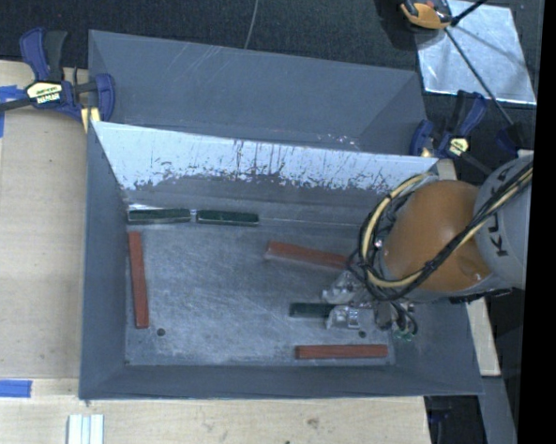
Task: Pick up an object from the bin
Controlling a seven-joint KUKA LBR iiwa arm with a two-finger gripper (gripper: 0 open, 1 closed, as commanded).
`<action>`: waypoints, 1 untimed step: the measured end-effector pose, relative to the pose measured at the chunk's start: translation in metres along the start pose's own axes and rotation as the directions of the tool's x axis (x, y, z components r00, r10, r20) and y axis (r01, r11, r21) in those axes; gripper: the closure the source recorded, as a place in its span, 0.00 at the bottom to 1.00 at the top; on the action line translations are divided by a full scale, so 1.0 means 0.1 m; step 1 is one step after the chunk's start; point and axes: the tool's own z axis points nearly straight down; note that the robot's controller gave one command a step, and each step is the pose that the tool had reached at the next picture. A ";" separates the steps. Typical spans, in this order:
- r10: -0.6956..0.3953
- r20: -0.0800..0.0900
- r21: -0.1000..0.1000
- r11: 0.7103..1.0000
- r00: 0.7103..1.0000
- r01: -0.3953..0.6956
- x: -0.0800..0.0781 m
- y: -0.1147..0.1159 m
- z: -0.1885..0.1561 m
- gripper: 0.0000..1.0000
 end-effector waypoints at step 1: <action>0.005 -0.016 0.002 1.000 1.000 -0.005 -0.18 -0.09 -1.91 1.00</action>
Offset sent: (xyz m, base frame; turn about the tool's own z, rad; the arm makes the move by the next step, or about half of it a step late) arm 0.0000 0.0000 0.0000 0.0000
